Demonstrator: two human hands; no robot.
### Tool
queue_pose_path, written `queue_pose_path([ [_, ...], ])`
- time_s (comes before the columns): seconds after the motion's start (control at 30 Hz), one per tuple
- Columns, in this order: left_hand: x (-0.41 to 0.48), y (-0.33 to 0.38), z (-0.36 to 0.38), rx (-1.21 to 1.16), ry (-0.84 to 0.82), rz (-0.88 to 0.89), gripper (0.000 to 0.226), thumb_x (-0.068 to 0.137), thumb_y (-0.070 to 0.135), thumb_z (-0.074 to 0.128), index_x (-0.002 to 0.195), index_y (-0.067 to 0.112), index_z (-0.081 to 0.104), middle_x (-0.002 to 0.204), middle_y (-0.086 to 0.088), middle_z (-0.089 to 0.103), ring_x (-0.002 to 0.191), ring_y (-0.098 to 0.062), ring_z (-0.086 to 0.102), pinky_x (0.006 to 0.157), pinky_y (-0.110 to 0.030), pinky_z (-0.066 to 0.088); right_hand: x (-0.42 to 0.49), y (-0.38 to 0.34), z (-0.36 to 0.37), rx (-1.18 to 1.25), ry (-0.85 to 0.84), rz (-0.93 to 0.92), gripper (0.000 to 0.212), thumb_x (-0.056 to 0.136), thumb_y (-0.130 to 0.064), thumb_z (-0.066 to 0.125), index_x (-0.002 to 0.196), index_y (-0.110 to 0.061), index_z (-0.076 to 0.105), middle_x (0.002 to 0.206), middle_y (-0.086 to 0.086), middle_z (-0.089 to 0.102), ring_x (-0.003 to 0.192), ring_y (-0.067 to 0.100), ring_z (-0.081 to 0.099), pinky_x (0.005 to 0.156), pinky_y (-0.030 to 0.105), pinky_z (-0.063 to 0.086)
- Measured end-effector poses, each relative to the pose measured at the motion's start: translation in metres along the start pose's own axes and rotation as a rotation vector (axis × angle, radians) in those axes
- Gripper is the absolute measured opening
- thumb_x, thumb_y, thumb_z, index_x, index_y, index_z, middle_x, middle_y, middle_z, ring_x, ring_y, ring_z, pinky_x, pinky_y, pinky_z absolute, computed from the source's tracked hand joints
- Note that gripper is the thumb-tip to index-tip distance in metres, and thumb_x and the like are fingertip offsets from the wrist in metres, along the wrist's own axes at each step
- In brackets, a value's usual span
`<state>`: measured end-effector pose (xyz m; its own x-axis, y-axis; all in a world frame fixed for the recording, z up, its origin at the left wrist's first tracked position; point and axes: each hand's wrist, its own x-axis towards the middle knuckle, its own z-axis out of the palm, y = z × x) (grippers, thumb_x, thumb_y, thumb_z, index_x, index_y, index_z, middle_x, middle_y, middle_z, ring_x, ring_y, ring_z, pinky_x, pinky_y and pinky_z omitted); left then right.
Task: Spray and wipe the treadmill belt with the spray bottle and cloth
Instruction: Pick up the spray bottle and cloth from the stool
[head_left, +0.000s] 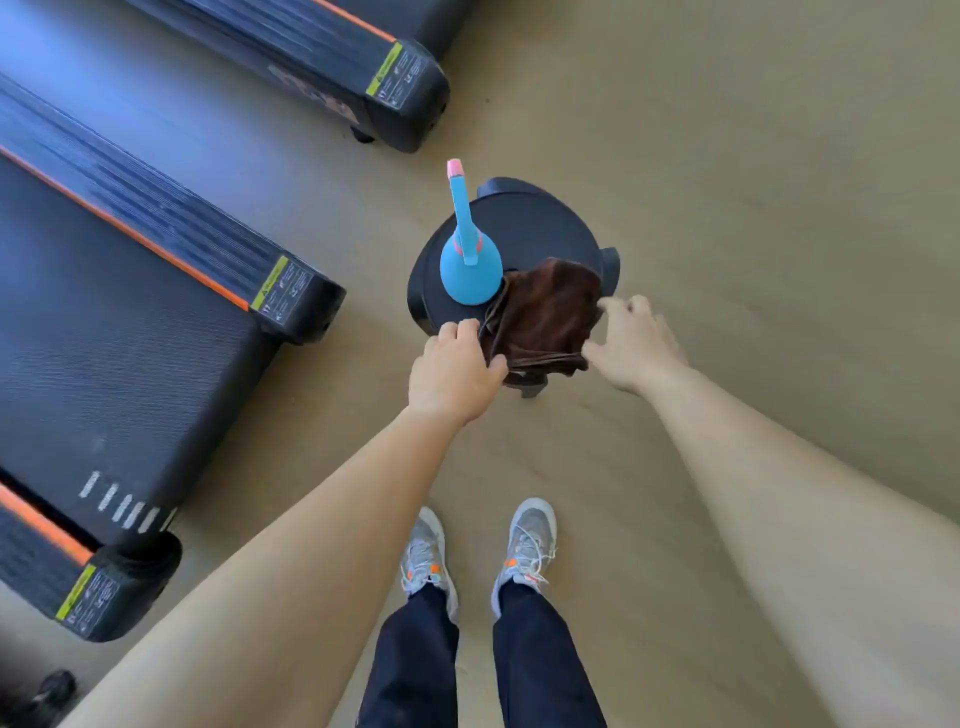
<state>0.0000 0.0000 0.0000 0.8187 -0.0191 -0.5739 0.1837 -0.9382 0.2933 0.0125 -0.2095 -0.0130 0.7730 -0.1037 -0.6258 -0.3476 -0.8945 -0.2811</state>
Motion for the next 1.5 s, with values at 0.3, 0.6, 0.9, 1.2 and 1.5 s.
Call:
queue_pose_path([
  [0.3,0.060,-0.009,0.050,-0.056,0.209,0.014,0.052,0.102,0.046,0.062,0.143,0.015,0.053,0.131,-0.006,0.059,0.121,-0.024,0.057,0.101,-0.040,0.053,0.051,-0.027,0.045,-0.082,0.339,-0.088,0.068,0.081,-0.057,0.076,0.129,-0.015,0.053,0.130,0.009,0.041,0.117,0.030,0.045,0.092,0.040,0.047],
  [0.6,0.049,-0.015,0.048,-0.366,0.183,0.205,0.036,0.103,0.014,0.064,0.139,0.016,0.068,0.124,-0.002,0.071,0.110,-0.016,0.065,0.096,-0.025,0.053,0.036,-0.043,0.069,0.433,0.326,-0.119,0.050,0.091,-0.028,0.065,0.141,-0.024,0.057,0.141,0.009,0.039,0.127,0.027,0.043,0.106,0.030,0.038],
  [0.9,0.033,-0.050,0.022,-0.710,-0.130,0.037,0.041,0.103,-0.004,0.051,0.132,0.021,0.067,0.122,0.009,0.072,0.116,-0.004,0.066,0.101,-0.021,0.055,0.042,-0.076,0.076,0.187,0.309,0.035,0.074,0.077,-0.070,0.070,0.132,-0.031,0.040,0.141,0.004,0.034,0.123,0.031,0.041,0.098,0.050,0.048],
  [1.2,0.060,-0.072,-0.023,-0.599,0.220,-0.026,0.041,0.097,0.018,0.070,0.136,0.020,0.058,0.121,0.008,0.063,0.107,-0.011,0.063,0.085,-0.023,0.054,0.044,-0.085,0.098,-0.027,0.508,0.088,0.070,0.079,-0.073,0.066,0.121,-0.022,0.041,0.129,0.014,0.041,0.107,0.028,0.049,0.087,0.044,0.052],
  [1.5,0.101,-0.027,-0.039,-0.506,0.271,0.312,0.086,0.077,0.054,0.084,0.151,0.032,0.047,0.150,0.014,0.052,0.137,-0.011,0.044,0.110,-0.028,0.032,0.024,-0.047,0.079,0.027,0.326,-0.123,0.069,0.087,-0.028,0.074,0.147,-0.019,0.040,0.126,0.010,0.051,0.108,0.027,0.054,0.082,0.033,0.049],
])
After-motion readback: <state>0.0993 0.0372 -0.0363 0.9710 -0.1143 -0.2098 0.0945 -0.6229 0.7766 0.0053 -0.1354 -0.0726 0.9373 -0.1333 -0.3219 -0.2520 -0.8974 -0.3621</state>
